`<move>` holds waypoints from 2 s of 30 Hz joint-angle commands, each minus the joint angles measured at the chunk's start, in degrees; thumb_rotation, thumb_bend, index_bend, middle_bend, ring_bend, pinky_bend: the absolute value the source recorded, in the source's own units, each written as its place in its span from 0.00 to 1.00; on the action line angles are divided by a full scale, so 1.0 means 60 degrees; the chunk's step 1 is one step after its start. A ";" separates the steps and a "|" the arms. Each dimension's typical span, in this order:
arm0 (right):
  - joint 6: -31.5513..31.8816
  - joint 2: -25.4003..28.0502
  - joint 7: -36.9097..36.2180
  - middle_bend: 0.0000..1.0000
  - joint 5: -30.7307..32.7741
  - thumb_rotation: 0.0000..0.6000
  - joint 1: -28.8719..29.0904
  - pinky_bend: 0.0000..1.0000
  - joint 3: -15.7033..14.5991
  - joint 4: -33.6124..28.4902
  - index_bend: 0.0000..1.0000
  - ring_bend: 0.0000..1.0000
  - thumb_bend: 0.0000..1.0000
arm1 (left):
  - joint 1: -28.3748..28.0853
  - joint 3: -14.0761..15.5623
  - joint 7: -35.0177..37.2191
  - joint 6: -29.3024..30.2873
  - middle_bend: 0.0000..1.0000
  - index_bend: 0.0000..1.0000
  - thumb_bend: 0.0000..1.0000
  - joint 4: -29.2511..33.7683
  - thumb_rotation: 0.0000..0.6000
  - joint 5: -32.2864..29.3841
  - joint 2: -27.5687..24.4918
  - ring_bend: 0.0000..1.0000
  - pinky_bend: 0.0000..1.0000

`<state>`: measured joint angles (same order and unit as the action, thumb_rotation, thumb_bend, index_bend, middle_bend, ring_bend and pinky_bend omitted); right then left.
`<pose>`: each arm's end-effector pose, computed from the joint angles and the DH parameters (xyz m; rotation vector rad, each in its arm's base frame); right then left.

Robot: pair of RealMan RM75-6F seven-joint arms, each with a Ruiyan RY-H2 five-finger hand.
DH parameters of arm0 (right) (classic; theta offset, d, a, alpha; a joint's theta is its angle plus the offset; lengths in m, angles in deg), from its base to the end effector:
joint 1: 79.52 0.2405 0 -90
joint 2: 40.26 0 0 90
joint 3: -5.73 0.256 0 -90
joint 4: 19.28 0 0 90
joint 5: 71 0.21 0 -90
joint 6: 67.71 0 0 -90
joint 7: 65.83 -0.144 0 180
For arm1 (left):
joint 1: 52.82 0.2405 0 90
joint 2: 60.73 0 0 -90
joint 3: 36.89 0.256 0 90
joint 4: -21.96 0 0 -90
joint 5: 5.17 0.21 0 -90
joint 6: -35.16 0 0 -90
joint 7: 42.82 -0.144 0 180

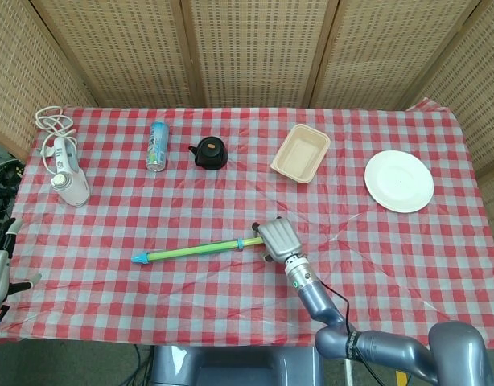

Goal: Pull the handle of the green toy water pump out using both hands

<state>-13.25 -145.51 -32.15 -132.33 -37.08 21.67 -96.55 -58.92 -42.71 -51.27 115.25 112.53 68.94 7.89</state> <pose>-0.1042 -0.3312 -0.0853 1.8834 -0.9169 0.9129 -0.3337 0.1961 0.1422 -1.2784 -0.9489 -0.7297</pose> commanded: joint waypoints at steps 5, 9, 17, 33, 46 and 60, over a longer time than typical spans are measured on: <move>-0.0126 -0.0200 0.0236 1.00 0.0405 1.00 0.0261 0.54 -0.0057 0.0460 0.46 1.00 0.43 | -0.0026 -0.0006 0.0031 -0.0074 0.00 0.00 0.01 -0.0039 1.00 -0.0075 -0.0002 0.00 0.00; -0.0148 -0.0259 0.0278 1.00 0.0603 1.00 0.0380 0.54 -0.0066 0.0622 0.46 1.00 0.43 | -0.0039 -0.0010 0.0006 -0.0087 0.00 0.00 0.01 -0.0043 1.00 -0.0109 0.0003 0.00 0.00; -0.0235 -0.0333 0.0427 1.00 0.0904 1.00 0.0553 0.54 -0.0181 0.0891 0.46 1.00 0.43 | -0.0039 -0.0014 -0.0028 -0.0066 0.00 0.00 0.01 -0.0034 1.00 -0.0152 0.0009 0.00 0.00; -0.0138 -0.0403 0.0215 1.00 0.0938 1.00 0.0613 0.54 -0.0466 0.1176 0.63 1.00 0.45 | -0.0062 -0.0007 -0.0102 -0.0078 0.00 0.00 0.01 -0.0050 1.00 -0.0213 0.0051 0.00 0.00; 0.0174 0.0173 -0.0222 1.00 0.0713 1.00 0.0458 0.54 -0.0358 0.0543 0.79 1.00 0.49 | -0.0092 0.0031 -0.0222 -0.0128 0.00 0.00 0.02 -0.0052 1.00 -0.0241 0.0111 0.00 0.00; -0.0016 0.1595 -0.0076 1.00 0.1585 1.00 0.0592 0.54 0.0241 -0.0992 0.81 1.00 0.49 | -0.0795 -0.0577 -0.1007 -0.0688 0.00 0.00 0.02 0.0875 1.00 -0.0757 -0.0330 0.00 0.00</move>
<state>-13.00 -136.85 -32.87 -123.53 -33.86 22.70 -101.56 -62.51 -45.02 -56.05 111.95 116.41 65.36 6.83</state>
